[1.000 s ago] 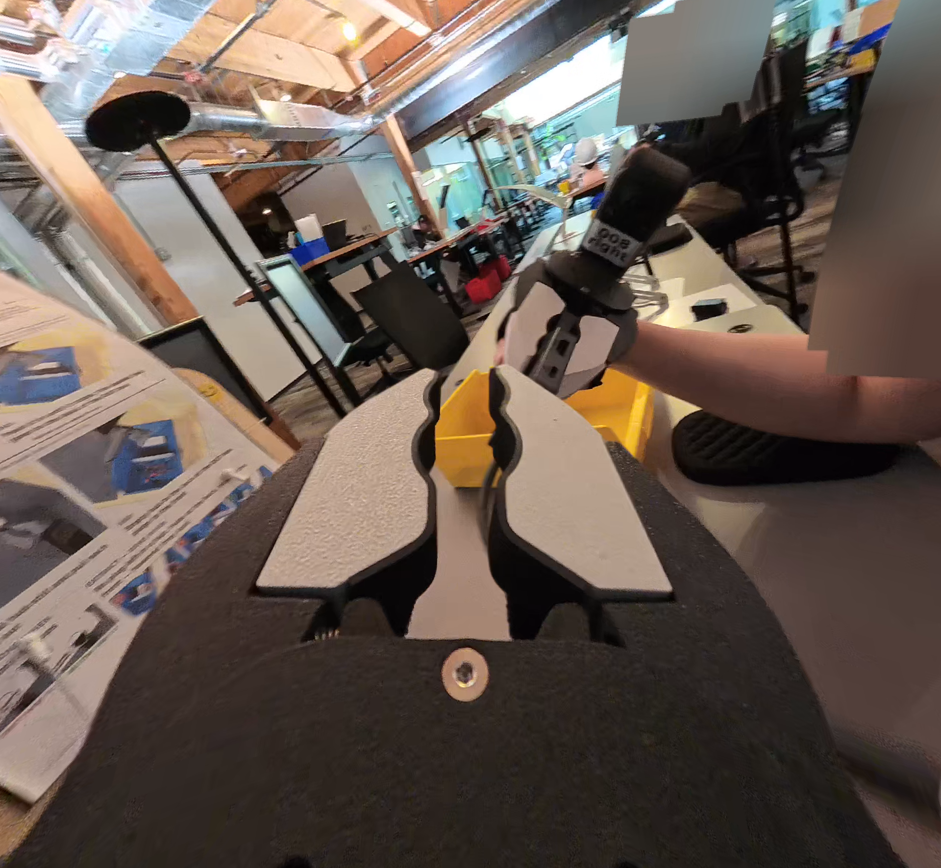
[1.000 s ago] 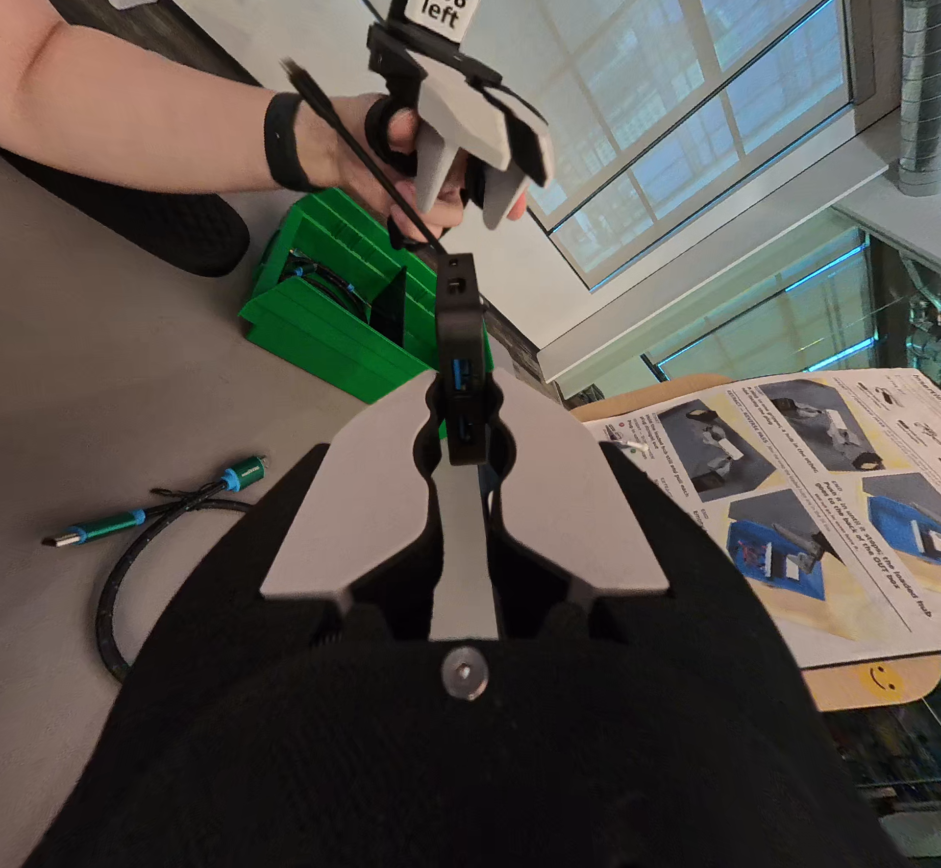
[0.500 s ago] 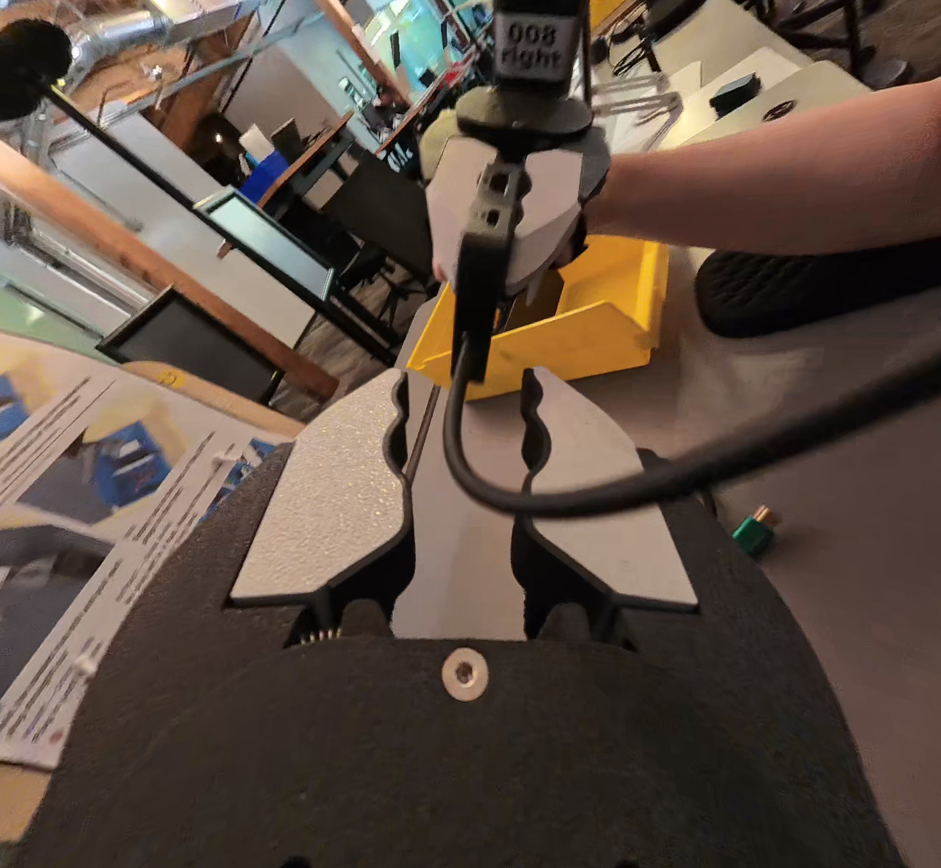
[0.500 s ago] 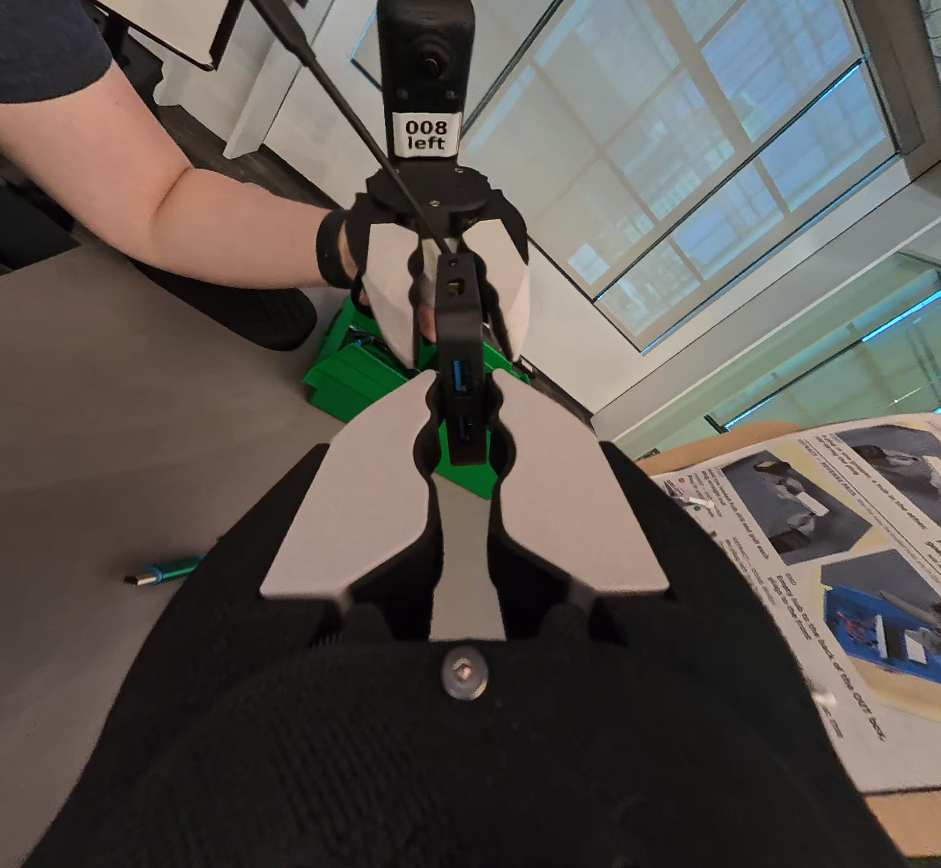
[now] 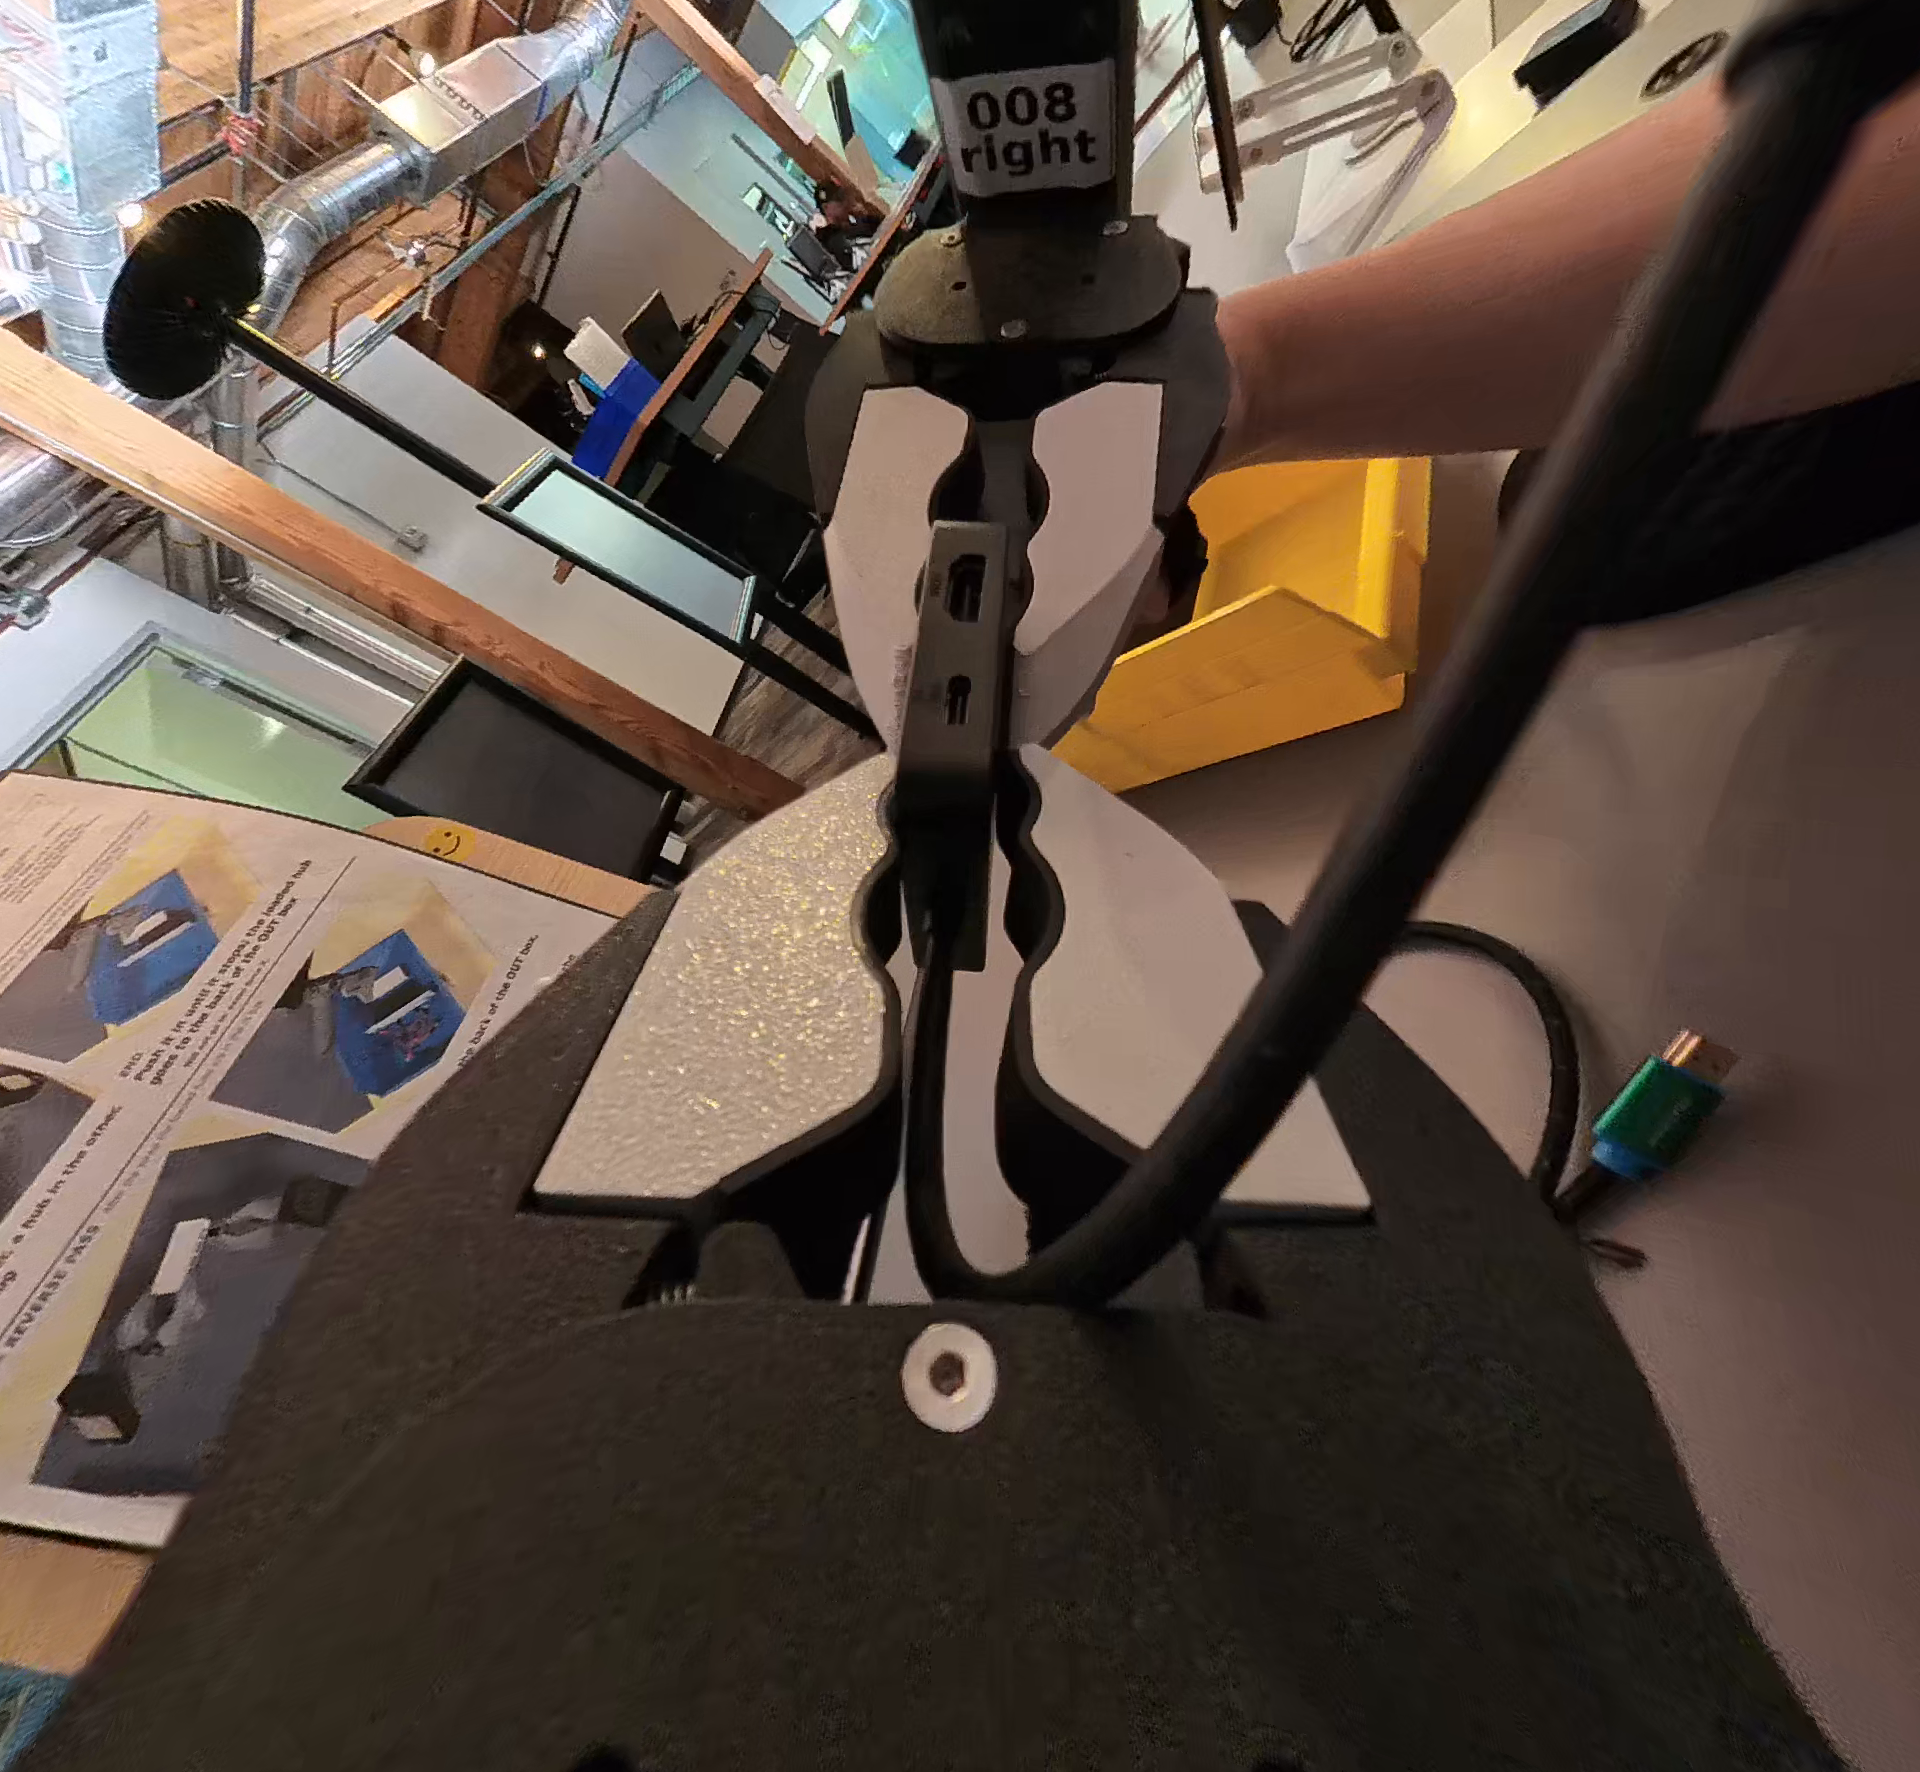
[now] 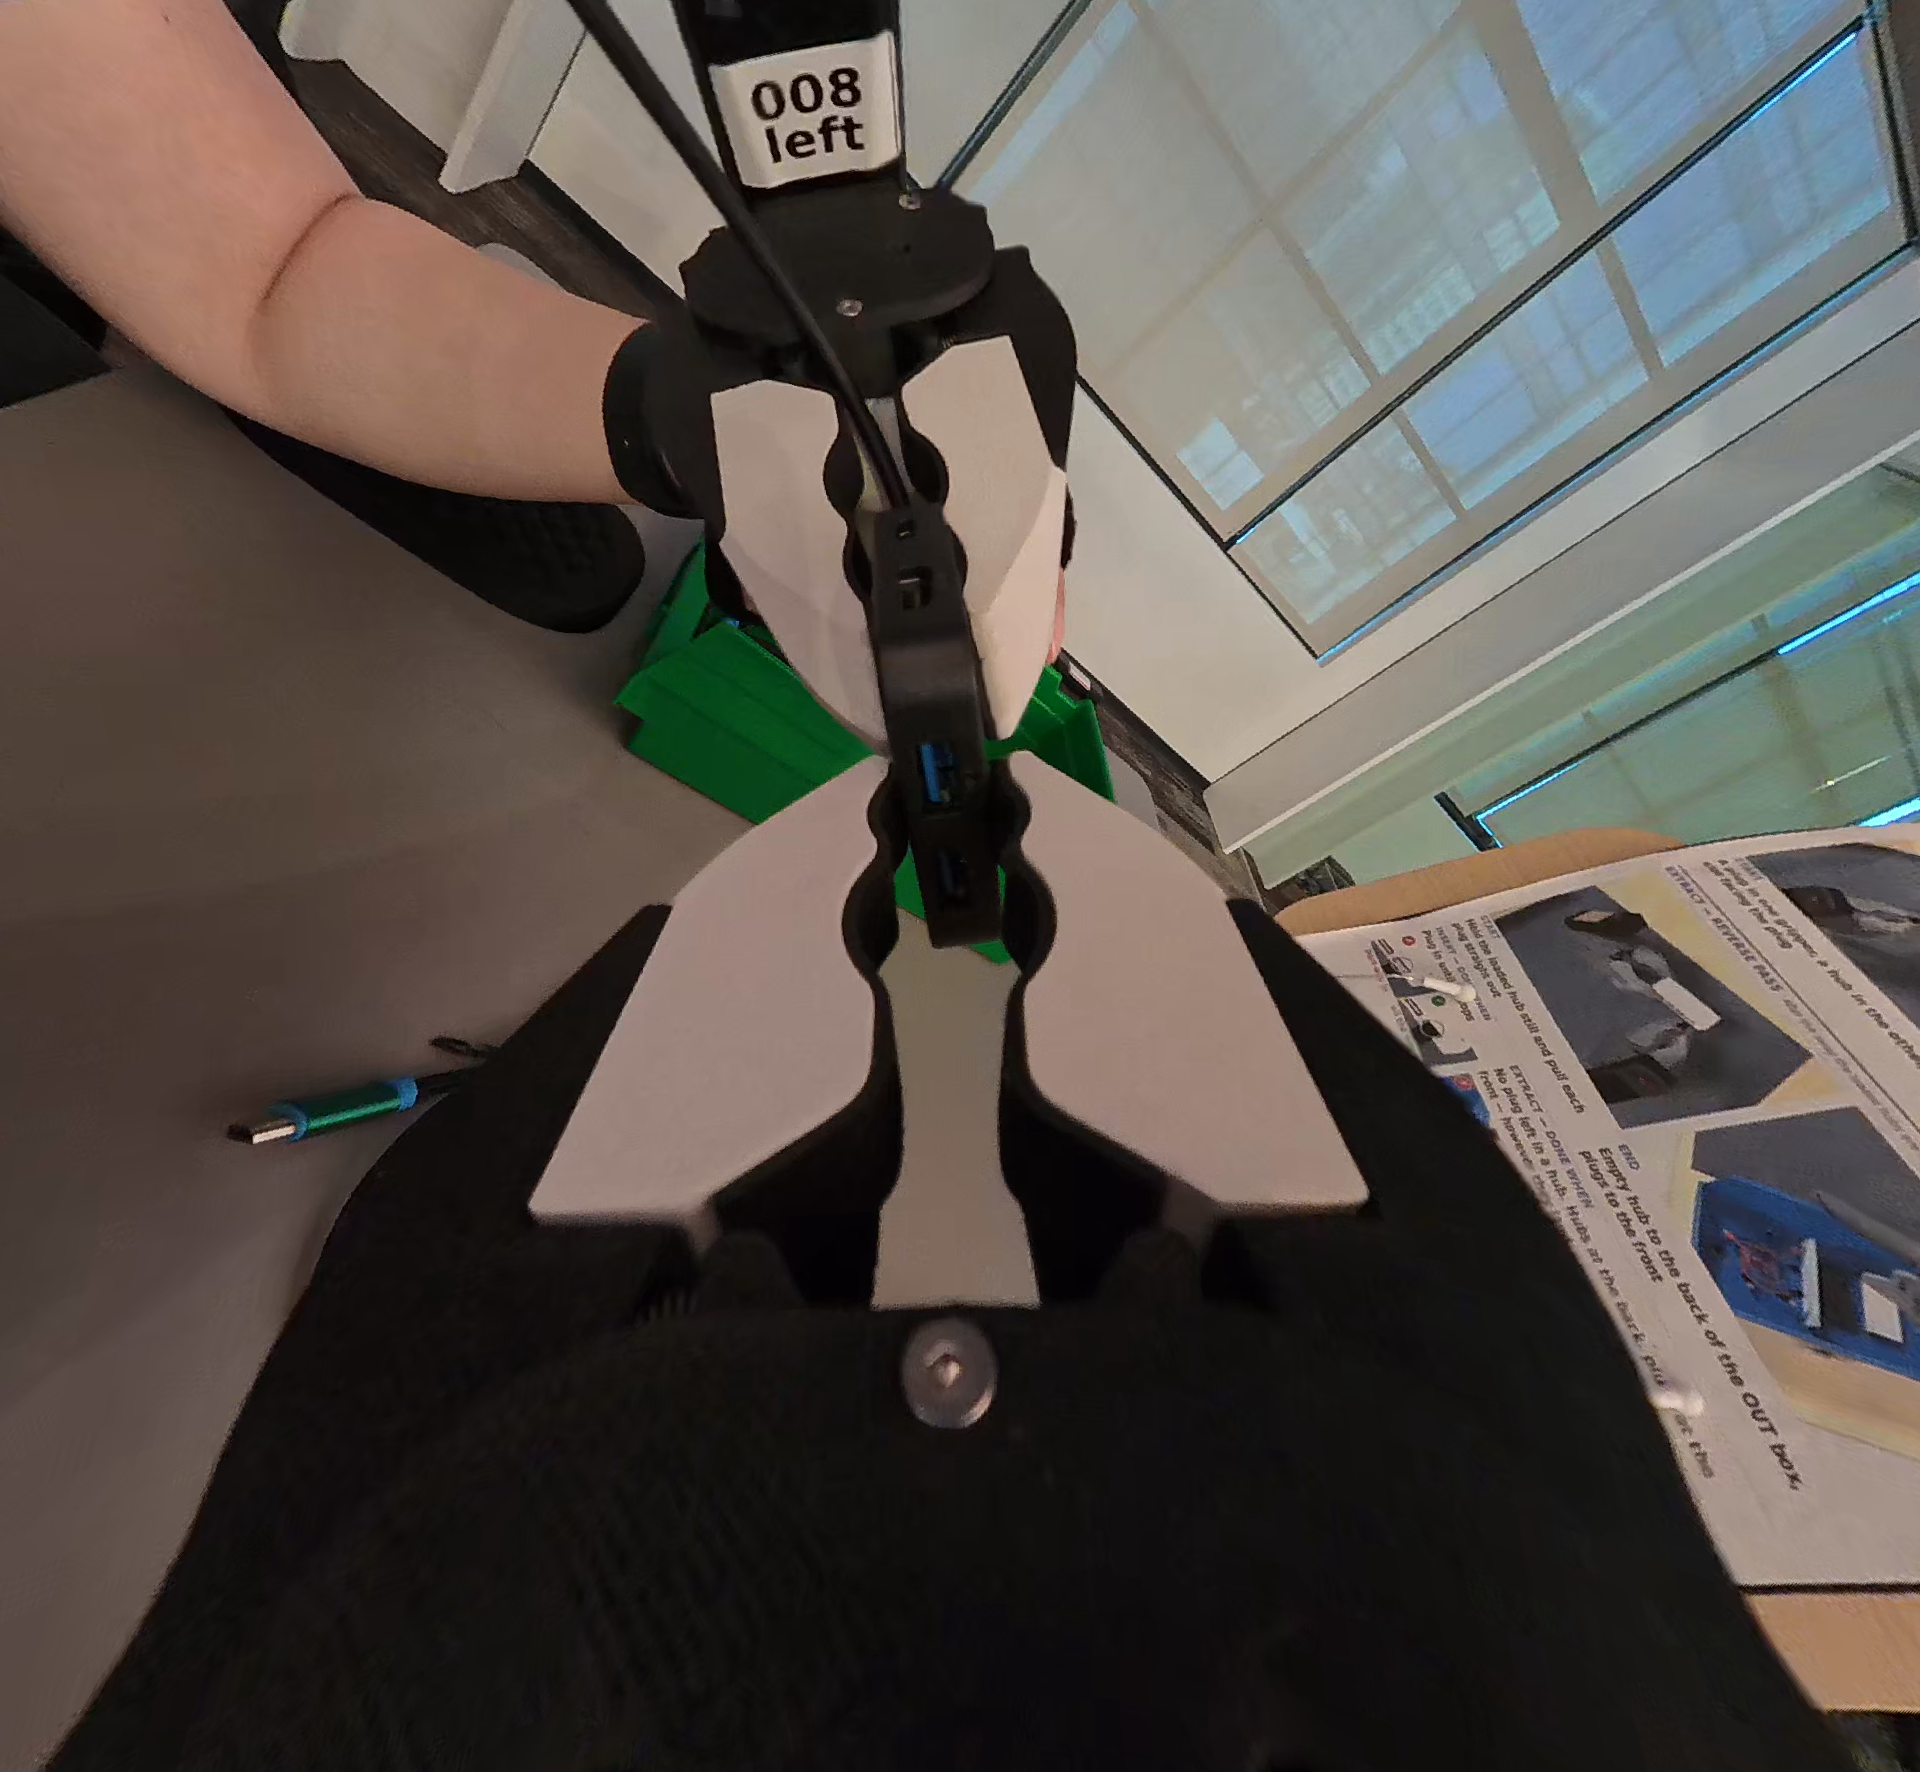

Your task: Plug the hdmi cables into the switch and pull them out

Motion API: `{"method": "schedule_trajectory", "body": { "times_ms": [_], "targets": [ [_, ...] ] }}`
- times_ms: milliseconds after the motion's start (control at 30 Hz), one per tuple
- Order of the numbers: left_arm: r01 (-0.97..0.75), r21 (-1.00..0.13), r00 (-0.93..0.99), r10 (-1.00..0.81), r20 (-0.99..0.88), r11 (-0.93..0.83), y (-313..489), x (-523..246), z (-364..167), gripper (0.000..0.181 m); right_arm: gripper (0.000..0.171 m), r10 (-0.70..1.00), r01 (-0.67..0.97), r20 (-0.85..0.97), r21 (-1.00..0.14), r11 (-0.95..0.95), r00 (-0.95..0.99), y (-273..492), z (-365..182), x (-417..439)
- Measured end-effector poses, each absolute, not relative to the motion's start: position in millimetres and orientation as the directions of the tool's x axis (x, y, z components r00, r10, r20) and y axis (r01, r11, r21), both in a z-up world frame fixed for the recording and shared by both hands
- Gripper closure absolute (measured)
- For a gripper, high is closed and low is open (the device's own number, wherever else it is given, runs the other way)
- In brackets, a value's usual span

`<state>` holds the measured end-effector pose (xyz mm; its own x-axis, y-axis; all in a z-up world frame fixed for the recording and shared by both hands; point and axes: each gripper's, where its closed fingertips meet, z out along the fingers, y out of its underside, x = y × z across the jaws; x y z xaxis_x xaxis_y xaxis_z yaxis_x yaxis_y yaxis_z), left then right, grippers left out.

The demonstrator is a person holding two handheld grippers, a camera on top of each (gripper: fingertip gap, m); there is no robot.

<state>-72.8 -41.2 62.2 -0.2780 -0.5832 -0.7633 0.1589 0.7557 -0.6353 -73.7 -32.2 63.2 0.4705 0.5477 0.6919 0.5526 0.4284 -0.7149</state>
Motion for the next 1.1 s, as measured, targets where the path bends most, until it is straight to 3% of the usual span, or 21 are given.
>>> {"method": "schedule_trajectory", "body": {
  "times_ms": [233, 500, 1100],
  "targets": [
    [0.081, -0.574, -0.244, -0.542, -0.804, 0.815, -26, -69, 57, 0.167, 0.145, 0.479, 0.593, 0.699, -0.71, 0.379, 0.531, -17, 63, -61],
    [0.009, -0.518, -0.168, -0.51, -0.844, 0.855, 4, -73, 62, 0.168, 0.145, 0.42, 0.655, 0.725, -0.682, 0.327, 0.546, -14, 63, -43],
    [-0.19, -0.481, -0.115, -0.506, -0.855, 0.856, 44, -64, 48, 0.167, 0.145, 0.47, 0.745, 0.747, -0.622, 0.241, 0.47, -18, 52, -54]
  ]
}}
